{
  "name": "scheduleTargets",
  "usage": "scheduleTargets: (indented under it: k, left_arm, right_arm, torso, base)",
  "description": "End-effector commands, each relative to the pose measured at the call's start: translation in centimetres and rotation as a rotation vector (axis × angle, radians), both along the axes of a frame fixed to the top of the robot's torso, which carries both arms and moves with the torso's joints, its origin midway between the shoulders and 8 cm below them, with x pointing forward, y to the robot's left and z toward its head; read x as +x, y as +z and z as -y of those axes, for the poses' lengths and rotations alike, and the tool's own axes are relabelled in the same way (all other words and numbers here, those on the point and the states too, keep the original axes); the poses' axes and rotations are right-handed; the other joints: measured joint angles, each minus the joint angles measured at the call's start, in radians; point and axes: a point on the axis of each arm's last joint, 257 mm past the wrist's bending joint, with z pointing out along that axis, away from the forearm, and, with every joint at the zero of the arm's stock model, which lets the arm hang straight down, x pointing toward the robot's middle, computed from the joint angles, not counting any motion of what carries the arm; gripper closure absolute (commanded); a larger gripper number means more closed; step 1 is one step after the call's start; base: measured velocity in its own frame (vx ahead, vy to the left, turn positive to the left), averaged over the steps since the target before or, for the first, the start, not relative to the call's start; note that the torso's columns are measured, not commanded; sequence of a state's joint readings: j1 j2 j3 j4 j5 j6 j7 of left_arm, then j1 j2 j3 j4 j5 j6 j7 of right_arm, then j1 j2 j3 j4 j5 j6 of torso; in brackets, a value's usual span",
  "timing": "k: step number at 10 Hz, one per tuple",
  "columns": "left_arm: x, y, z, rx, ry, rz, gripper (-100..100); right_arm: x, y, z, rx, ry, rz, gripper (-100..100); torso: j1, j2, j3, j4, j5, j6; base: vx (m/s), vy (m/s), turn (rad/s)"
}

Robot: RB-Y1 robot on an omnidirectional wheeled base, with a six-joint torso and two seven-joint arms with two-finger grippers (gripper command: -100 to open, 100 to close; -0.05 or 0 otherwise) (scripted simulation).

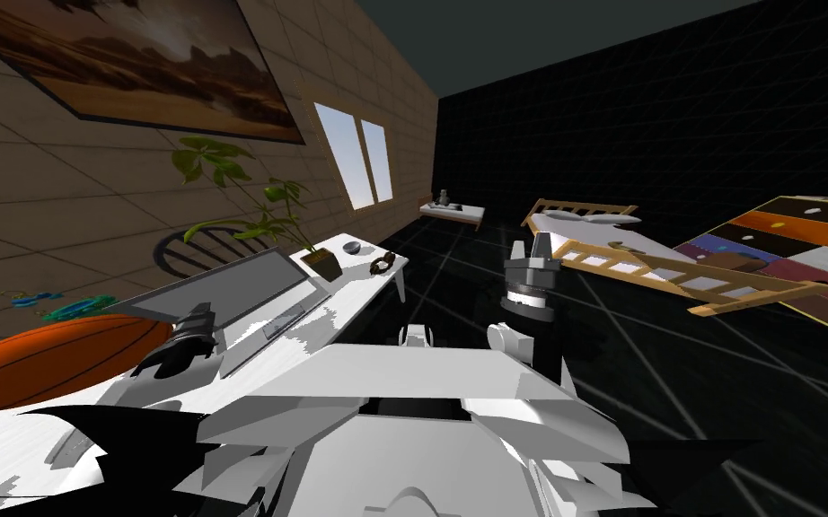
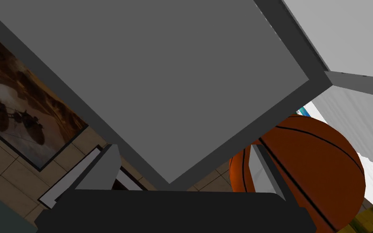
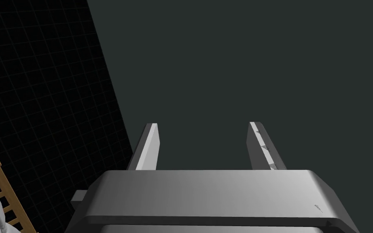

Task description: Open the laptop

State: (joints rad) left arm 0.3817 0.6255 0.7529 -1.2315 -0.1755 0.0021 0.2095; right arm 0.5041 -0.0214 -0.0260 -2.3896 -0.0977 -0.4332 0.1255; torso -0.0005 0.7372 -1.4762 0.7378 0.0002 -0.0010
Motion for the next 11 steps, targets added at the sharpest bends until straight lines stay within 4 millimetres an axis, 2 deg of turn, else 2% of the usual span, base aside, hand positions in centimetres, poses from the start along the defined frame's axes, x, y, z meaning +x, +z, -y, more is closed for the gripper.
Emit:
scheduleTargets:
  k: [1, 6, 9, 11]
  left_arm:
    - [-2.3, 1.8, -3.0, 0.006, 0.075, 0.031, -100]
    - [-5.8, 5.5, -7.3, 0.013, 0.19, 0.118, -100]
    - [-6.7, 7.1, -8.5, 0.018, 0.22, 0.16, -100]
    - [-6.9, 7.2, -8.7, 0.026, 0.241, 0.155, -100]
  right_arm:
    - [0.0, 0.0, 0.0, 0.0, 0.0, 0.0, 0]
    - [0.0, 0.0, 0.0, 0.0, 0.0, 0.0, 0]
    - [0.0, 0.0, 0.0, 0.0, 0.0, 0.0, 0]
    - [0.0, 0.0, 0.0, 0.0, 0.0, 0.0, 0]
  torso:
    - [-0.001, -0.001, -0.001, 0.0, -0.001, 0.001]
    - [0.001, 0.002, 0.001, 0.001, 0.0, 0.001]
    - [0.0, -0.001, -0.001, 0.0, -0.001, 0.001]
    - [-0.001, -0.001, -0.001, 0.0, -0.001, 0.001]
  base:
    - [-0.045, 0.065, -0.182]
    - [-0.071, 0.076, -0.144]
    - [-0.046, 0.055, -0.066]
    - [-0.043, 0.026, -0.066]
